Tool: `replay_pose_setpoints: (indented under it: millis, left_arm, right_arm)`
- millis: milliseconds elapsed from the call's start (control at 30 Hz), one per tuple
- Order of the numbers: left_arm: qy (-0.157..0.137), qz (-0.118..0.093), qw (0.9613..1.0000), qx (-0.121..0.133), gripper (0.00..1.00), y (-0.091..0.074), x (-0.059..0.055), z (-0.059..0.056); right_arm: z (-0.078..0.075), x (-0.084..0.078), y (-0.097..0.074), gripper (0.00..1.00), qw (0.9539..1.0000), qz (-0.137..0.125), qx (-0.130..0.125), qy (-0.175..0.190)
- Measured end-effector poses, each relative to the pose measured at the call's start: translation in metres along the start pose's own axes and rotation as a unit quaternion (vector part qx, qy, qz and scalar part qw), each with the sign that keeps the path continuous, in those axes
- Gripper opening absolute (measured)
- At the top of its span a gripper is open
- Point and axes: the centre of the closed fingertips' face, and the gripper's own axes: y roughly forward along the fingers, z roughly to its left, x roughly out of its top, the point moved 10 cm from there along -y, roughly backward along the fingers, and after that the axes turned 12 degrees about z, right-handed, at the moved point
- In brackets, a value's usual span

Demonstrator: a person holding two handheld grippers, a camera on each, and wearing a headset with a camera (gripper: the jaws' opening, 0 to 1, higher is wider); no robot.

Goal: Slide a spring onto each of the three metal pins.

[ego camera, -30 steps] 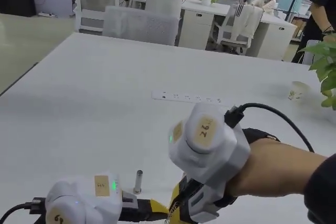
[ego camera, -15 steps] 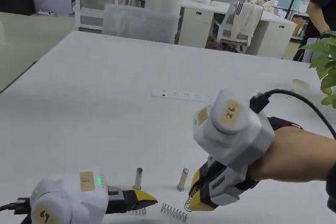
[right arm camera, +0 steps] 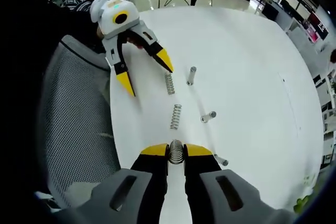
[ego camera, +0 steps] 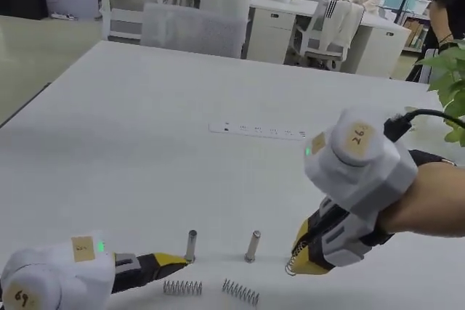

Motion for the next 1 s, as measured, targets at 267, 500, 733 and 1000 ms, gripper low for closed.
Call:
replay_pose_setpoints:
  millis: [267, 500, 733, 1000]
  left_arm:
    - [-0.015, -0.006, 0.9998, 0.014, 0.53, -0.006, -0.003, 0.006]
    - [-0.019, -0.002, 0.9996, 0.022, 0.57, -0.008, -0.007, 0.009]
    - [-0.023, -0.002, 0.9994, 0.025, 0.59, -0.008, -0.008, 0.011]
    - [-0.028, -0.002, 0.9991, 0.031, 0.61, -0.009, -0.009, 0.011]
  right_arm:
    - [-0.010, -0.010, -0.012, 0.08, 0.9999, 0.007, -0.007, 0.014]
    - [-0.025, -0.021, -0.025, 0.08, 0.9992, 0.017, -0.026, 0.026]
    - [-0.041, -0.026, -0.024, 0.08, 0.9978, 0.037, -0.046, 0.031]
    - [-0.055, -0.023, -0.008, 0.08, 0.9979, 0.035, -0.042, 0.035]
